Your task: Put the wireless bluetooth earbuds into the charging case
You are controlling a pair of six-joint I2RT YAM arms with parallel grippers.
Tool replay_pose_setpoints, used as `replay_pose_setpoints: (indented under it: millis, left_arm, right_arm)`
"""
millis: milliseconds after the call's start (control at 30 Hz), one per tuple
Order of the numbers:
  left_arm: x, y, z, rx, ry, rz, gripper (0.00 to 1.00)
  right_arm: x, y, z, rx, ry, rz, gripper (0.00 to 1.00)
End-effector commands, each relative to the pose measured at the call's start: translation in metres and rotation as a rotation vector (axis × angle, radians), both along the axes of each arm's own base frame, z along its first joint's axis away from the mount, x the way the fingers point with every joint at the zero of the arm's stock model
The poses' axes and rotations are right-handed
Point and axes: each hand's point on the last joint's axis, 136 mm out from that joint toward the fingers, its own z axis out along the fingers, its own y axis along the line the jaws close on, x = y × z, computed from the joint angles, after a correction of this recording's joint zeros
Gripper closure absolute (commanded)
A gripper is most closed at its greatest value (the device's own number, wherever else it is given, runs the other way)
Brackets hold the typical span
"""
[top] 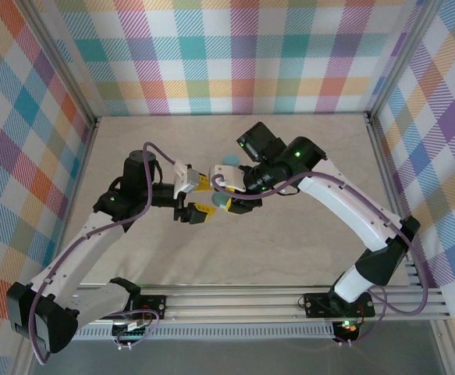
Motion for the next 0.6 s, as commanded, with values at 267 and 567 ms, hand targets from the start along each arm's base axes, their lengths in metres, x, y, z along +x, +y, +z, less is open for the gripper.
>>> replay_pose_setpoints:
  millis: [267, 567]
  left_arm:
    - [-0.001, -0.0097, 0.0123, -0.027, -0.069, -0.035, 0.35]
    - [-0.0036, -0.0081, 0.0088, -0.009, -0.067, -0.036, 0.35]
  right_arm:
    - [-0.0125, 0.0029, 0.0126, 0.036, -0.005, 0.056, 0.94]
    - [-0.0129, 0.0035, 0.0136, 0.038, -0.006, 0.058, 0.94]
